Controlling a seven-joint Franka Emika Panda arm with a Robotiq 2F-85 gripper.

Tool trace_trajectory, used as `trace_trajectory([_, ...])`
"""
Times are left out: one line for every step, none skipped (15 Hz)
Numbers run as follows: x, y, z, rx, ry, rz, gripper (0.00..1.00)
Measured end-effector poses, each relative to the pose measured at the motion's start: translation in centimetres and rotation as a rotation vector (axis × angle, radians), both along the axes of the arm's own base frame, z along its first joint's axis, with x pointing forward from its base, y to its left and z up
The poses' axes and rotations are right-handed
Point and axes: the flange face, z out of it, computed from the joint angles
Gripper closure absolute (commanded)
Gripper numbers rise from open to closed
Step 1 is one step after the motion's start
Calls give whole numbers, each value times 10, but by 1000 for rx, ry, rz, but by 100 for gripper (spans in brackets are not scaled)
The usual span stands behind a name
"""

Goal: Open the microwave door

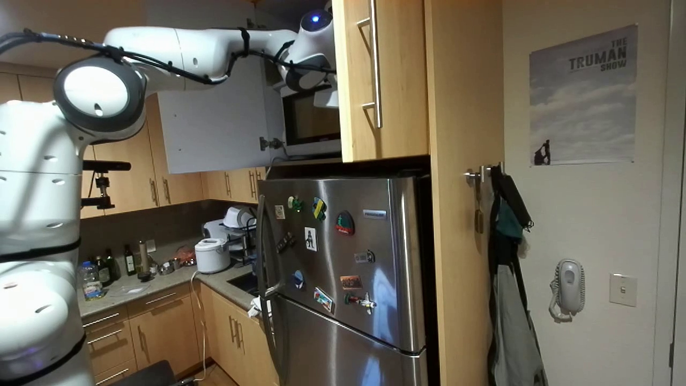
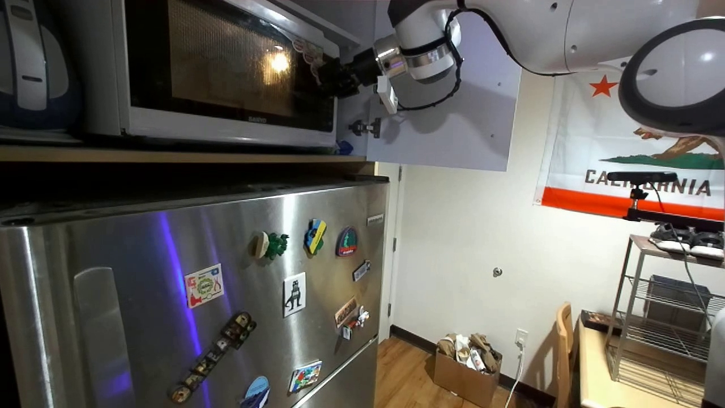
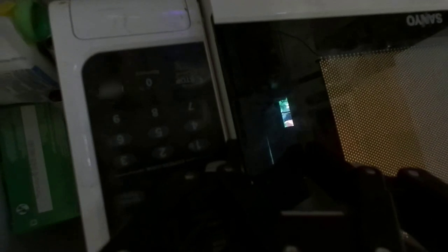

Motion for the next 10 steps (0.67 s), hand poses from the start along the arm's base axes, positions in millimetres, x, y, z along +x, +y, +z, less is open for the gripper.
trace_trajectory([0,-3,0,1,1,-4,89])
trace_trajectory([0,-7,-1,2,2,-11,97])
trace_trajectory([0,-11,-1,4,3,-18,99])
trace_trajectory([0,-14,-2,7,5,-24,100])
trace_trajectory([0,-16,-2,14,9,-31,100])
trace_trajectory([0,-18,-2,20,12,-38,96])
trace_trajectory([-1,-18,-1,25,13,-42,95])
trace_trajectory([-2,-18,0,31,13,-45,95])
trace_trajectory([-4,-18,2,32,11,-47,94])
trace_trajectory([-6,-18,3,32,9,-49,95])
